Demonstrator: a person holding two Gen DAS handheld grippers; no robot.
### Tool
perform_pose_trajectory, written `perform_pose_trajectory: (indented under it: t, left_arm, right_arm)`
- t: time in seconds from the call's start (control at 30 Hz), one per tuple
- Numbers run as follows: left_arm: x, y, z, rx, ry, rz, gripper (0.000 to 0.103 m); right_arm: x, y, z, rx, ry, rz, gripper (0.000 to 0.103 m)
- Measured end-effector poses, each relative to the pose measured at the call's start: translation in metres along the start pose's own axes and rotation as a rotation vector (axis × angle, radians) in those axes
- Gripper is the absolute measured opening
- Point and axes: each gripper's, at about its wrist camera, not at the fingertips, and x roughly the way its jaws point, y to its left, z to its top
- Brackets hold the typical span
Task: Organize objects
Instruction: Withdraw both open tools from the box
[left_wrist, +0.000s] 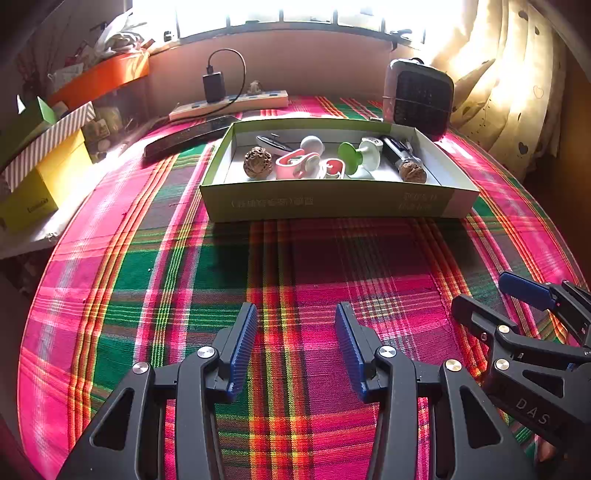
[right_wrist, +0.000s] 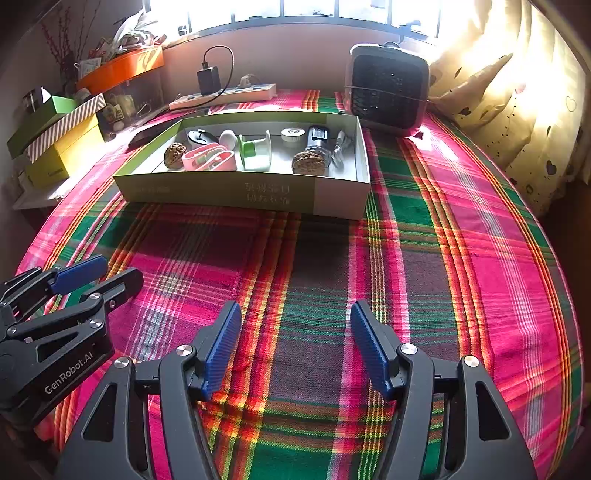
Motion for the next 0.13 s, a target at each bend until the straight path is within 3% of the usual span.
perform_pose_trajectory:
  t: [0.13]
  left_arm:
    - [0.0,0.0006,0.0001,0.0,0.0,0.0,0.043]
  right_arm:
    - [0.0002,0.0007,0.0,0.0,0.0,0.0,0.062]
